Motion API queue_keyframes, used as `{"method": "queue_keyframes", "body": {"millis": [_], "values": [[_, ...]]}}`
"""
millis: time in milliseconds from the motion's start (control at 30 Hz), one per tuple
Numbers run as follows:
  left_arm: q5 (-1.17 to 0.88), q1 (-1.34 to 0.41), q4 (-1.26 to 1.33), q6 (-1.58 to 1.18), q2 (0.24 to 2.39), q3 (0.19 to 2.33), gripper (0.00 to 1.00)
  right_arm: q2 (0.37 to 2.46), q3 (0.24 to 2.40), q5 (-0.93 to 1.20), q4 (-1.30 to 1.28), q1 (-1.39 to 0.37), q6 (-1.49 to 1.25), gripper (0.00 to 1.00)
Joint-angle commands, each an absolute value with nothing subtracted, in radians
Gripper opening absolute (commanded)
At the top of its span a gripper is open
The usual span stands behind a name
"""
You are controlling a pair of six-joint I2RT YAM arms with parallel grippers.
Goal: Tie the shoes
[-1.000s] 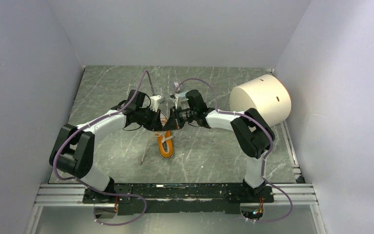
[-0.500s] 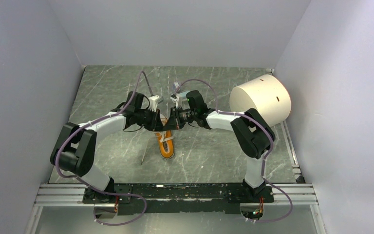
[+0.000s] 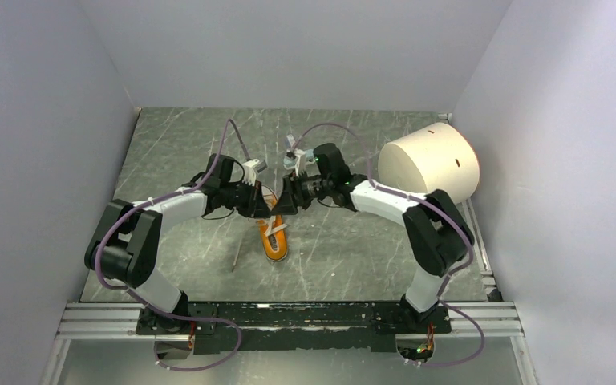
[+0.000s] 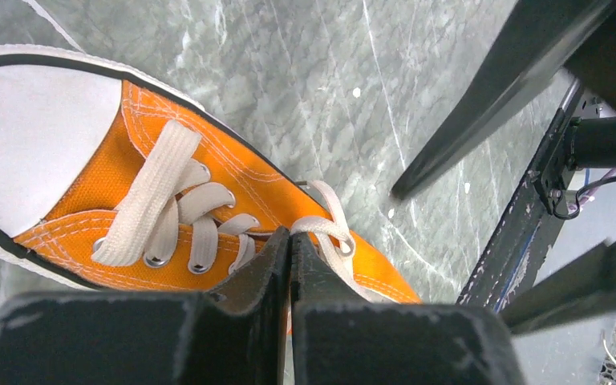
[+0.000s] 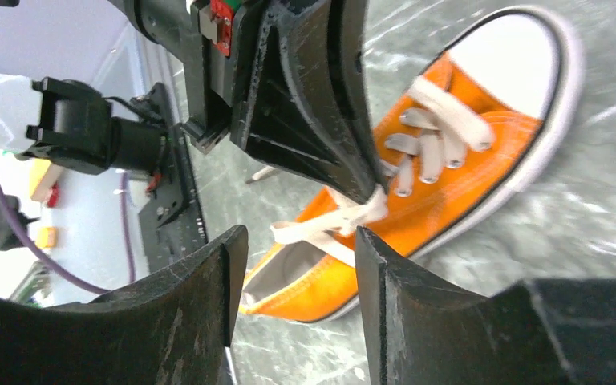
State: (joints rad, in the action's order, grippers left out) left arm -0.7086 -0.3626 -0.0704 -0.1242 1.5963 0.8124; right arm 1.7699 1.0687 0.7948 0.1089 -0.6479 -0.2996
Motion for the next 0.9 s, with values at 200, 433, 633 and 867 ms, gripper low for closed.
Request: {"method": "queue_keyframes", "body": {"millis": [200, 433, 633, 867], "values": [[-0.739, -0.356, -0.042, -0.124, 1.578, 0.794, 0.06, 1.820, 1.105, 0.694, 0.035, -0.583, -0.152, 0.35], [-0.737, -0.356, -0.059, -0.116, 1.582, 0.806, 0.06, 1.895, 1.108, 0.805, 0.112, -0.601, -0.169, 0.29], [-0.741, -0.356, -0.057, -0.115, 1.578, 0.801, 0.05, 1.908, 1.083, 0.846, 0.160, -0.609, -0.190, 0.30], [-0.744, -0.356, -0.057, -0.115, 1.575, 0.799, 0.05, 1.931, 1.100, 0.883, 0.185, -0.616, -0.213, 0.30]]}}
